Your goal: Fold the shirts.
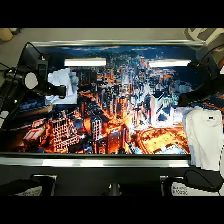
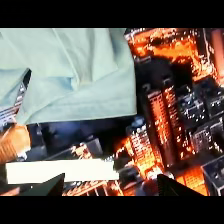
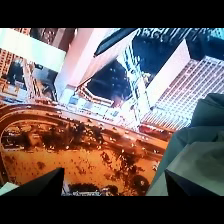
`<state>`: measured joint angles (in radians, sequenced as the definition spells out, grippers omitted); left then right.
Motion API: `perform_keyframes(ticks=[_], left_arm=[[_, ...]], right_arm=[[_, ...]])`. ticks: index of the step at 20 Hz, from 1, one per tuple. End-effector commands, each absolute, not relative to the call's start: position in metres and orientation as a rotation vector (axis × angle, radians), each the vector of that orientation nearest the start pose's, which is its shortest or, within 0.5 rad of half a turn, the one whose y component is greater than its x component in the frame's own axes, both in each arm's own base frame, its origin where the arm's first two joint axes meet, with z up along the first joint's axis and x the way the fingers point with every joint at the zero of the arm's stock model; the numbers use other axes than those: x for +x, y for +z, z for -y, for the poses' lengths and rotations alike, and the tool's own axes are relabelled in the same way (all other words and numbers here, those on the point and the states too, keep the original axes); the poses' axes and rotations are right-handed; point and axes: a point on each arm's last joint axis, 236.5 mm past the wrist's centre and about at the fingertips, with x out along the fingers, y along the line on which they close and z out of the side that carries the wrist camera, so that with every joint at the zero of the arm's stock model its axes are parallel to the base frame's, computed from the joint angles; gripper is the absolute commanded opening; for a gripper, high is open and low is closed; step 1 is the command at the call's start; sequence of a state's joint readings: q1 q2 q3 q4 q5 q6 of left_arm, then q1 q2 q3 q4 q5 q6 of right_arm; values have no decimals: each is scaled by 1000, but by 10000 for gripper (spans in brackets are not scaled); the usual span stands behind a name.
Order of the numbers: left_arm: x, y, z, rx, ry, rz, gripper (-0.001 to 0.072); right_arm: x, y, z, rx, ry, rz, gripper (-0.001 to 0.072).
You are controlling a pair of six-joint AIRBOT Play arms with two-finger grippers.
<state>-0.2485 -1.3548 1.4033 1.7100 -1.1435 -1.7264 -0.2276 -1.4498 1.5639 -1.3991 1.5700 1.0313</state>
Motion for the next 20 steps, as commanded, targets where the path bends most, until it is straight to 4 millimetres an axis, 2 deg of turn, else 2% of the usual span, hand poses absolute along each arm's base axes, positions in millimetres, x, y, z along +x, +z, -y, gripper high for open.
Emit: perform_keyframes(ticks=[1,4,5,6,7,8,9,13,14,16,17,18,20], left_arm=[[484,77,76,8,-14,-935,679],[529,54,25,-202,131,-968,683],[540,43,9,-261,159,-1000,684],[547,32,-4,-313,195,-1029,685],[553,19,-14,-351,226,-1056,686],[558,7,-18,-371,230,-1072,686],[563,-6,-17,-393,226,-1085,686],[568,-50,3,-440,196,-1142,682],[570,-53,6,-441,189,-1141,632],[572,-47,16,-462,164,-1135,31],[574,-33,20,-467,147,-1111,31],[578,-10,25,-435,113,-1070,30],[579,62,41,-325,8,-943,29]], right_arm=[[409,66,54,-175,294,-1289,672],[427,70,61,-198,256,-1219,666],[427,70,65,-215,239,-1223,597],[426,69,71,-225,219,-1230,460],[425,68,73,-235,212,-1238,382],[425,68,74,-236,212,-1239,348],[426,69,74,-237,209,-1232,350],[427,69,70,-223,221,-1228,350],[426,69,70,-223,223,-1232,349],[422,67,68,-219,230,-1247,346],[422,67,66,-212,236,-1247,346],[419,67,64,-205,246,-1259,345],[409,65,59,-188,270,-1296,346]])
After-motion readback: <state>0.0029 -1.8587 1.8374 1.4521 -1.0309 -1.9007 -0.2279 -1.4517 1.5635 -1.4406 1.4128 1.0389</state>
